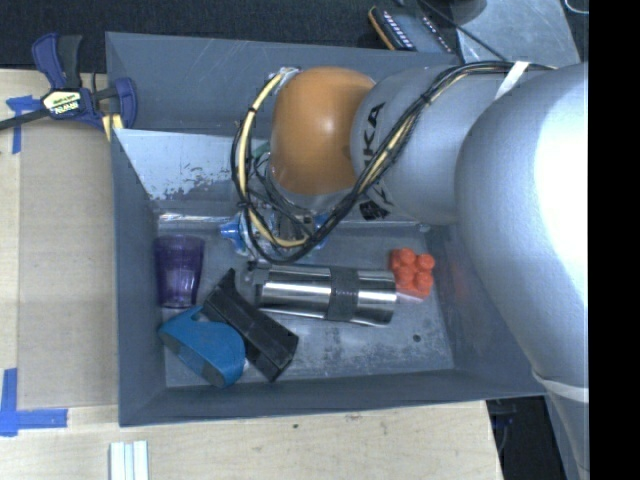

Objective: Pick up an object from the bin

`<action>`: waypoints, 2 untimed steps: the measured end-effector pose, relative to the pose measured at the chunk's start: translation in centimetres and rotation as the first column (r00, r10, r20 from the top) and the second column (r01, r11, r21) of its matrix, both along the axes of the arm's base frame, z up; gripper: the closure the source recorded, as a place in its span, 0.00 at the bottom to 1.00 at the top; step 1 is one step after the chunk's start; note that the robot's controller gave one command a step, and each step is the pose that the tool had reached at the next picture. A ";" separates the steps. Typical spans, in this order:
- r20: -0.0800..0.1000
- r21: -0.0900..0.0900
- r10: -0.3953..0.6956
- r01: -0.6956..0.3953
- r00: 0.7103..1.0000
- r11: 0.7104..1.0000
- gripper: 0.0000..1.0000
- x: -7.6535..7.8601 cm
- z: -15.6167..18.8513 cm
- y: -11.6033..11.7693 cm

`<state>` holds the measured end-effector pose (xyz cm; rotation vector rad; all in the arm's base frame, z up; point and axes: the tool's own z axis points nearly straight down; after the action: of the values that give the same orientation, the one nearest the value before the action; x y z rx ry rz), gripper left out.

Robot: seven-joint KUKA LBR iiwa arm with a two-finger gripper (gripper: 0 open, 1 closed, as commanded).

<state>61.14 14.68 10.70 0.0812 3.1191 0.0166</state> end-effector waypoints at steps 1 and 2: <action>0.005 -0.001 0.078 -0.078 0.997 0.997 0.00 1.5 -3.6 -2.1; 0.004 0.000 0.049 -0.049 0.999 0.999 1.00 0.0 -3.6 -4.0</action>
Offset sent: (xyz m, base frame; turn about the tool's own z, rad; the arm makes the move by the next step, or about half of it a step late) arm -0.0013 -0.0398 -0.0370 -0.0499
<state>61.12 10.72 7.13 0.0047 3.1163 0.0184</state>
